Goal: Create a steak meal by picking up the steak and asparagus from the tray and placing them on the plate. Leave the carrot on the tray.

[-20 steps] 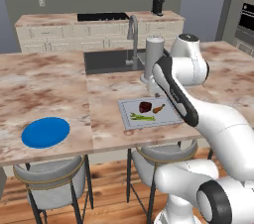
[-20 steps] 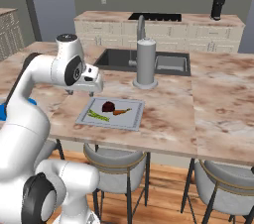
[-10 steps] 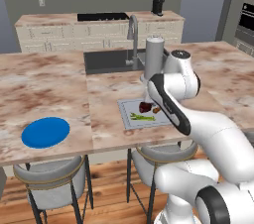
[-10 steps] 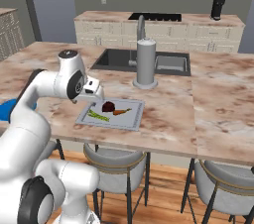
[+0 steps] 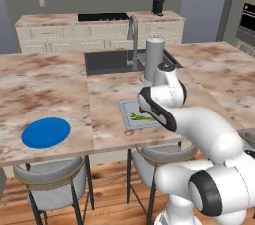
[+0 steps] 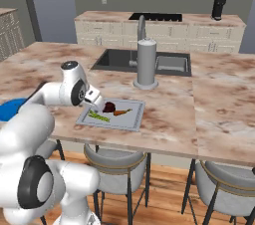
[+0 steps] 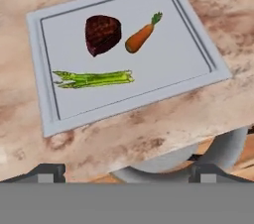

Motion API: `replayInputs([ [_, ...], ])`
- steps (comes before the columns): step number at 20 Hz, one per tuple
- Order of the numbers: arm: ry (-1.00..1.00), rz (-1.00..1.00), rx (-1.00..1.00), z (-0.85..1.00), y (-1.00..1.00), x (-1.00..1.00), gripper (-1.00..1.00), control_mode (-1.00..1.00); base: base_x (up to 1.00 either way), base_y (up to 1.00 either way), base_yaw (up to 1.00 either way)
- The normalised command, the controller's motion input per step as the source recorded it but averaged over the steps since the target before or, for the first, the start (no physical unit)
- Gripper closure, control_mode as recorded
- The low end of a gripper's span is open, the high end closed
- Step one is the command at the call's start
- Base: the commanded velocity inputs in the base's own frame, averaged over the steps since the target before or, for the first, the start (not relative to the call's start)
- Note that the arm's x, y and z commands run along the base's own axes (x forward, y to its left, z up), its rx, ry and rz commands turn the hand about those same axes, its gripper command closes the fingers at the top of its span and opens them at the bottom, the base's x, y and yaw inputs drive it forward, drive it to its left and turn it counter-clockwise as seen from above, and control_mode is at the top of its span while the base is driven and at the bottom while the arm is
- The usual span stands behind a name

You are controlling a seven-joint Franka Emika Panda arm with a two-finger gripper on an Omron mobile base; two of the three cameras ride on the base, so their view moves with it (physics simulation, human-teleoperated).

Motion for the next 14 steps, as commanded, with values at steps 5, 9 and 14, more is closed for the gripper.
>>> replayInputs([
  [5,0.07,-0.15,0.06,-0.27,0.13,0.78,-1.0,-1.0,0.0,0.0,0.0],
  [9,0.13,-0.12,0.06,-0.17,0.0,0.72,-1.0,-1.0,0.0,0.0,0.0],
  [14,0.06,-0.09,0.02,-0.27,0.0,0.59,-1.0,-1.0,0.0,0.0,0.0],
])
